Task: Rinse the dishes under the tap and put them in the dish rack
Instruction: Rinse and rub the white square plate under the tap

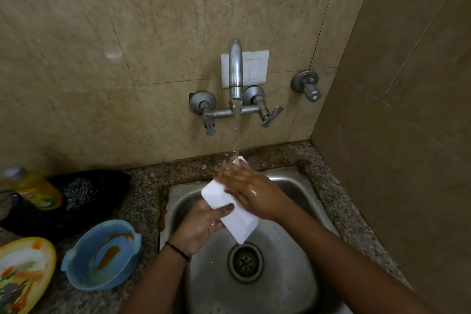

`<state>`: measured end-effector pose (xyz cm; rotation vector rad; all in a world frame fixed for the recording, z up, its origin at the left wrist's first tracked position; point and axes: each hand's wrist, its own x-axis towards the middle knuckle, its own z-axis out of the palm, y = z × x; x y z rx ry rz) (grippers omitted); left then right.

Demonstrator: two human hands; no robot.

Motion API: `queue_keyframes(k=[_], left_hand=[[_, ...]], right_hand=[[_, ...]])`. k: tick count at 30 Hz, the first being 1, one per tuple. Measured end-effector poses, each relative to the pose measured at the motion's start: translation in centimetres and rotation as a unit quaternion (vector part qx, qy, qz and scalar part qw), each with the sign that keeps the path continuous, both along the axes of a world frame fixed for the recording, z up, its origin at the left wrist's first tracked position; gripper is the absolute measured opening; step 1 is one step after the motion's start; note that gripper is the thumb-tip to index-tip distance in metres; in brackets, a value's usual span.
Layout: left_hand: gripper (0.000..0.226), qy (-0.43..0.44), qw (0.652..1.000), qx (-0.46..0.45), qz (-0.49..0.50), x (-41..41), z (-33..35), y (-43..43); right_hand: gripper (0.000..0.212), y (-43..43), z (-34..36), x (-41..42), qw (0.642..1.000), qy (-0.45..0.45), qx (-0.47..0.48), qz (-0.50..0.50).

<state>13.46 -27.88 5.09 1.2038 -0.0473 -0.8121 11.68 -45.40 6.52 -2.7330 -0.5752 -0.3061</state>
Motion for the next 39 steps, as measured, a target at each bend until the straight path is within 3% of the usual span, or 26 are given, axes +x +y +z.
queue_keyframes(k=[4, 8, 12, 16, 17, 20, 24, 27, 30, 32, 35, 39], left_hand=[[0.043, -0.002, 1.0, -0.011, 0.011, -0.1, -0.4, -0.6], [0.046, -0.019, 1.0, -0.008, 0.024, 0.3, -0.2, -1.4], [0.044, -0.028, 0.999, -0.018, 0.015, 0.3, 0.1, -1.6], [0.033, -0.036, 0.999, -0.01, 0.021, 0.4, -0.2, -1.3], [0.034, -0.033, 0.999, -0.01, 0.022, 0.4, -0.1, -1.3], [0.046, -0.017, 0.999, -0.036, 0.031, 0.1, 0.2, -1.5], [0.047, -0.014, 0.997, -0.059, 0.051, -0.7, 0.3, -1.9], [0.045, 0.003, 0.994, -0.083, 0.068, -1.7, 0.0, -2.1], [0.056, 0.076, 0.989, -0.113, 0.062, -1.6, -0.1, -1.3], [0.063, 0.106, 0.989, -0.096, 0.024, -1.0, 0.4, -0.4], [0.047, 0.075, 0.996, -0.05, -0.016, 0.1, 0.7, 0.1], [0.046, 0.045, 0.998, -0.045, 0.015, 0.3, 0.3, -0.6]], right_hand=[[0.052, -1.1, -0.6, -0.3, 0.992, -0.032, 0.061, -0.107], [0.044, 0.7, -0.1, -0.8, 0.998, -0.058, 0.015, 0.031], [0.045, -1.1, 0.0, 0.1, 0.994, -0.067, 0.072, -0.053], [0.047, 1.1, -0.1, -0.4, 0.995, -0.071, 0.025, 0.071], [0.044, 0.6, 0.0, -0.1, 0.995, -0.073, 0.027, 0.062], [0.046, -1.5, 0.0, 0.6, 0.988, -0.046, 0.12, -0.085], [0.047, -0.6, -0.7, -0.4, 0.962, 0.028, 0.224, -0.152], [0.047, -1.1, -0.4, -0.1, 0.905, 0.104, 0.357, -0.208], [0.045, -1.9, 0.5, 0.4, 0.856, 0.171, 0.451, -0.185], [0.041, -2.4, 1.7, 0.6, 0.864, 0.195, 0.442, -0.143], [0.034, -2.3, 2.9, 1.1, 0.919, 0.198, 0.332, -0.077], [0.036, 0.8, 2.2, 1.4, 0.995, 0.046, 0.087, 0.026]])
